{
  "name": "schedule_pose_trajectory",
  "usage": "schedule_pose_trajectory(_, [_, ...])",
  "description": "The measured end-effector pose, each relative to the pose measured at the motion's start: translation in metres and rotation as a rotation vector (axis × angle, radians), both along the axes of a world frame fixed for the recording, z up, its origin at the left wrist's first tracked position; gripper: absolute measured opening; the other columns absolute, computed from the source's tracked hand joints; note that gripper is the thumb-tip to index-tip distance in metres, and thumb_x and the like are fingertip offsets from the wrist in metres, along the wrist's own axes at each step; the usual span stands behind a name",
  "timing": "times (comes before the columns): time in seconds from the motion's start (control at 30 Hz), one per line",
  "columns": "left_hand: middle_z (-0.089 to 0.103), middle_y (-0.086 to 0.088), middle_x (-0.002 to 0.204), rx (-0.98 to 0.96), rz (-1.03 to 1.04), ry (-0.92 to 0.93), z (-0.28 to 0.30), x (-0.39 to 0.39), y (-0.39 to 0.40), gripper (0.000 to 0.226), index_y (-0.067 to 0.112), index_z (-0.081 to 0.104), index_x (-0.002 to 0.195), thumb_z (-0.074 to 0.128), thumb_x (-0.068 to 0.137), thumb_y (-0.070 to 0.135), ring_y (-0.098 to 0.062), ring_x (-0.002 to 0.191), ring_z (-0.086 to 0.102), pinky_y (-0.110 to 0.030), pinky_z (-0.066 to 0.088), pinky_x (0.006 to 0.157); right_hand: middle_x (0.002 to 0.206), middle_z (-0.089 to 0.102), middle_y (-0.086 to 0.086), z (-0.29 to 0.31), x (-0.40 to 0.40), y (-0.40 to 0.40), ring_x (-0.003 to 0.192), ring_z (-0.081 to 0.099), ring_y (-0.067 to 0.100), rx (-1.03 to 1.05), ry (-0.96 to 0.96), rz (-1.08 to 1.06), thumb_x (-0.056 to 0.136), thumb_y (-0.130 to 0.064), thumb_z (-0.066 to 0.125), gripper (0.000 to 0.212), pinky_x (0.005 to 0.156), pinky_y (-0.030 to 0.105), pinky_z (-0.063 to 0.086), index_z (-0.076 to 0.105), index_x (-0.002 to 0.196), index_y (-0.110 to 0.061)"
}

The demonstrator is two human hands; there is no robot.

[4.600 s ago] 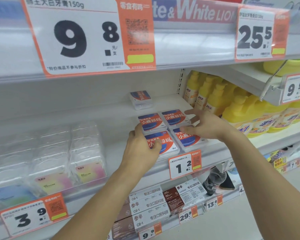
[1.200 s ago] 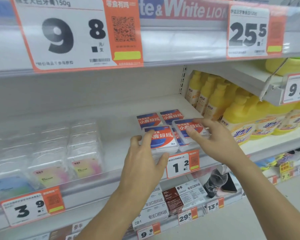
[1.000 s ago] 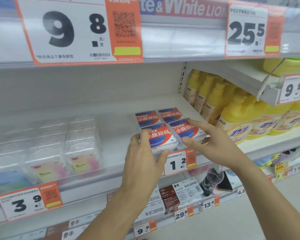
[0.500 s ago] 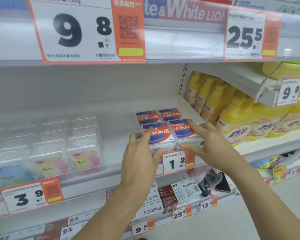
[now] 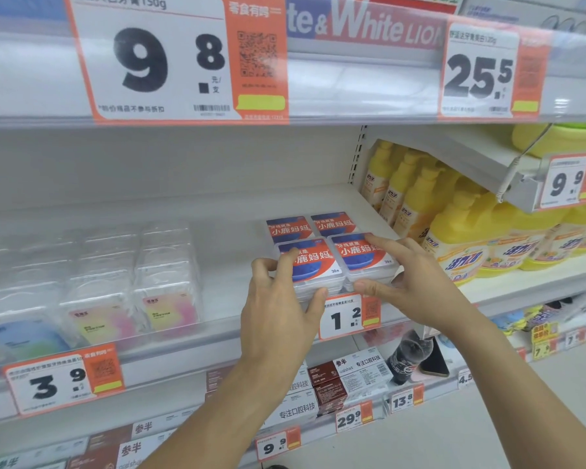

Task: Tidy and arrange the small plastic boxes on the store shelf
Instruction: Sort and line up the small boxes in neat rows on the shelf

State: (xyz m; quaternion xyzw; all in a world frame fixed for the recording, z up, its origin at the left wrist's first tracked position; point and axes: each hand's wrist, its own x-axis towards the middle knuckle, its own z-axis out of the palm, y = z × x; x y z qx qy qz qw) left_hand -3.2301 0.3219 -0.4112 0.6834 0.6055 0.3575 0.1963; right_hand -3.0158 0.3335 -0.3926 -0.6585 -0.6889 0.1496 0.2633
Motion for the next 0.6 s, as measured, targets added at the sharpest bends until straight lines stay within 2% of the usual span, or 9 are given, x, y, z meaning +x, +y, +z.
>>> schedule_pose_trajectory(0.1, [0.038, 0.007, 0.126, 0.007, 0.005, -0.018, -0.0023, 0.0010, -0.0008, 0.068, 0.032, 0.035, 0.141, 0.067, 0.083, 0.047, -0.008, 0.111, 0.054, -0.013, 0.038, 0.079, 0.120, 0.049, -0.006, 0.0005, 0.0003, 0.0008, 0.106, 0.051, 0.007, 0.007, 0.020, -0.003, 0.062, -0.066, 0.071, 0.092, 0.089, 0.019, 0.046, 0.045, 0.145, -0.035])
schedule_pose_trajectory(0.23, [0.038, 0.008, 0.122, 0.031, 0.012, -0.040, -0.0049, 0.0010, 0.0009, 0.068, 0.033, 0.037, 0.140, 0.069, 0.082, 0.047, -0.008, 0.109, 0.054, -0.015, 0.040, 0.079, 0.120, 0.049, -0.006, -0.0014, 0.0009, 0.0023, 0.106, 0.051, 0.006, -0.001, 0.047, -0.005, 0.061, -0.064, 0.072, 0.091, 0.085, 0.016, 0.044, 0.045, 0.144, -0.038])
schedule_pose_trajectory(0.33, [0.037, 0.008, 0.123, 0.032, -0.001, -0.028, -0.0063, 0.0016, 0.0010, 0.071, 0.033, 0.032, 0.141, 0.068, 0.082, 0.049, -0.009, 0.109, 0.054, -0.018, 0.046, 0.083, 0.119, 0.048, -0.007, -0.0015, 0.0023, 0.0028, 0.106, 0.053, 0.005, -0.005, 0.069, 0.006, 0.059, -0.065, 0.073, 0.092, 0.090, 0.025, 0.054, 0.045, 0.143, -0.041])
schedule_pose_trajectory(0.43, [0.038, 0.006, 0.128, 0.029, -0.026, -0.034, -0.0073, 0.0003, 0.0013, 0.081, 0.033, 0.025, 0.141, 0.073, 0.078, 0.048, -0.012, 0.114, 0.053, -0.024, 0.049, 0.088, 0.119, 0.049, -0.009, -0.0002, 0.0053, 0.0031, 0.107, 0.054, 0.006, -0.015, 0.061, 0.016, 0.053, -0.070, 0.074, 0.094, 0.092, 0.027, 0.051, 0.042, 0.140, -0.049])
schedule_pose_trajectory(0.5, [0.039, 0.006, 0.131, 0.011, -0.034, -0.048, -0.0059, -0.0020, 0.0021, 0.081, 0.031, 0.025, 0.142, 0.073, 0.078, 0.046, -0.011, 0.115, 0.052, -0.018, 0.043, 0.084, 0.118, 0.049, -0.011, -0.0010, 0.0075, 0.0048, 0.108, 0.054, 0.008, 0.004, 0.040, 0.013, 0.052, -0.073, 0.075, 0.095, 0.092, 0.033, 0.053, 0.042, 0.138, -0.052])
schedule_pose_trajectory(0.6, [0.039, 0.006, 0.133, -0.002, -0.037, -0.042, -0.0040, -0.0027, 0.0013, 0.071, 0.029, 0.030, 0.140, 0.069, 0.083, 0.042, -0.011, 0.116, 0.052, -0.013, 0.035, 0.081, 0.120, 0.052, -0.008, -0.0039, 0.0062, 0.0066, 0.107, 0.056, 0.009, 0.032, 0.024, 0.008, 0.053, -0.074, 0.073, 0.093, 0.093, 0.038, 0.055, 0.049, 0.138, -0.045])
